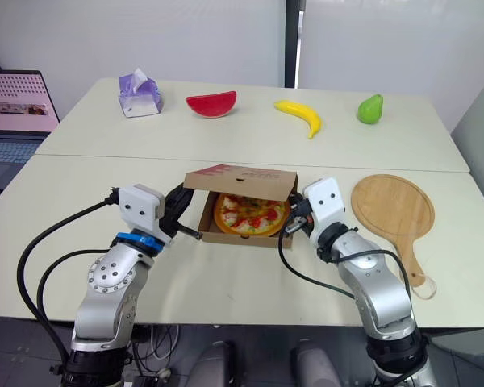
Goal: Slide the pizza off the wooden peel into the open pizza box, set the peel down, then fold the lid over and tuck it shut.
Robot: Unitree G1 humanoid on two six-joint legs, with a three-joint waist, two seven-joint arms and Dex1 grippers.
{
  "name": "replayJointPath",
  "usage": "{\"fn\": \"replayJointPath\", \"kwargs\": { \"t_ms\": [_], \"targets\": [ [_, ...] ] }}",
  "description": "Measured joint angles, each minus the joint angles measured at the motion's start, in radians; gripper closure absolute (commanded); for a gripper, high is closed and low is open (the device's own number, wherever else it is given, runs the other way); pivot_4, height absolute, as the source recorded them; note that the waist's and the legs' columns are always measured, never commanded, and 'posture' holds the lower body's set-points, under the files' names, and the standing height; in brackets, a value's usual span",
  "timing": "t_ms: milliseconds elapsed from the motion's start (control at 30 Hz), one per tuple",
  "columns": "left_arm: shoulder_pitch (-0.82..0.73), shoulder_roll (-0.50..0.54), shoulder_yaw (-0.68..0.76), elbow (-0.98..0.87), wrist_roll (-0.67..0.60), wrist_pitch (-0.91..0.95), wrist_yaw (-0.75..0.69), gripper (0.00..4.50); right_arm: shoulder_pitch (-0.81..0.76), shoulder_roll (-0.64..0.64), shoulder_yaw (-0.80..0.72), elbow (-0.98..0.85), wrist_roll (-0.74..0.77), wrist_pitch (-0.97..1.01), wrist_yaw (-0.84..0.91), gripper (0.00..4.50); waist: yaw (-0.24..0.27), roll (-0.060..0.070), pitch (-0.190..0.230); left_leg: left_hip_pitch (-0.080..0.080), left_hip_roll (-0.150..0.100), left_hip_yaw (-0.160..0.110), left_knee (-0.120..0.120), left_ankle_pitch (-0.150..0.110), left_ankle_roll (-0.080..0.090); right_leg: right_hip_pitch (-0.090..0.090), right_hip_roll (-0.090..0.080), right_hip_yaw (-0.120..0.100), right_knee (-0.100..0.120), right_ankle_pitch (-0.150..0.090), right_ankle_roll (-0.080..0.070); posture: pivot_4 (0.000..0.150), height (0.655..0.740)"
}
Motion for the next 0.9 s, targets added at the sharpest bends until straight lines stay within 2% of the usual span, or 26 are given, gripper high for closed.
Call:
{"fn": "replayJointPath", "kwargs": {
  "t_ms": [133,267,333,400,433,600,633,767,900],
  "targets": [
    [0.019,-0.003,-0.001,0.000,-0.016,0.013,0.000,4.50,0.000,0.007,0.009,0.002,0.001,-0.015,0.004,4.47,0.000,0.000,0.000,0.000,0.000,0.000,0.000,0.000,0.000,0.000,0.000,0.000,0.000,0.000,0.000,0.150,0.7400],
    [0.022,-0.003,0.000,0.000,-0.017,0.013,0.001,4.50,0.022,0.004,0.010,0.002,0.005,-0.021,0.018,3.64,0.001,0.000,0.000,0.000,0.000,0.000,0.000,0.000,0.000,0.000,0.000,0.000,0.000,0.000,0.000,0.150,0.7400],
    [0.030,-0.003,-0.001,0.001,-0.017,0.011,-0.001,4.50,0.054,-0.018,0.010,-0.006,0.017,-0.021,0.043,2.99,0.002,0.000,0.000,0.000,0.000,0.000,0.000,0.000,0.000,0.000,0.000,0.000,0.000,0.000,0.000,0.150,0.7400],
    [0.037,-0.003,-0.003,0.006,-0.017,0.010,-0.001,4.50,0.082,-0.060,-0.001,-0.031,0.035,-0.021,0.075,2.14,0.002,0.000,0.000,0.000,0.000,0.000,0.000,0.000,0.000,0.000,0.000,0.000,0.000,0.000,0.000,0.150,0.7400],
    [0.037,-0.003,-0.003,0.007,-0.017,0.009,-0.002,4.50,0.089,-0.082,-0.008,-0.043,0.043,-0.021,0.092,1.89,0.002,0.000,0.000,0.000,0.000,0.000,0.000,0.000,0.000,0.000,0.000,0.000,0.000,0.000,0.000,0.150,0.7400],
    [0.036,-0.005,-0.006,0.020,-0.019,-0.009,-0.018,4.50,0.144,-0.265,-0.108,-0.104,0.122,-0.021,0.238,0.18,0.004,0.000,0.000,0.000,0.000,0.000,0.000,0.000,0.000,0.001,0.000,0.000,-0.001,0.000,0.000,0.150,0.7400],
    [0.037,-0.006,-0.006,0.025,-0.024,-0.011,-0.020,4.50,0.140,-0.291,-0.139,-0.101,0.146,-0.019,0.268,0.05,0.003,0.000,0.000,0.000,0.000,0.000,0.000,0.000,0.000,0.001,0.000,0.000,-0.001,0.000,0.000,0.150,0.7400],
    [0.050,-0.018,-0.005,0.037,-0.059,-0.012,-0.030,4.50,0.011,-0.336,-0.218,-0.047,0.260,-0.006,0.357,0.05,-0.005,0.000,0.000,0.001,0.000,0.000,0.000,0.000,0.000,0.001,0.001,0.001,-0.001,0.000,0.000,0.150,0.7400],
    [0.063,-0.020,-0.007,0.049,-0.060,-0.013,-0.041,4.50,-0.147,-0.304,-0.245,0.054,0.323,0.005,0.368,0.05,-0.004,0.000,0.000,0.001,0.000,-0.001,0.000,0.000,0.000,0.002,0.000,0.001,-0.002,0.000,0.000,0.150,0.7400]
  ]
}}
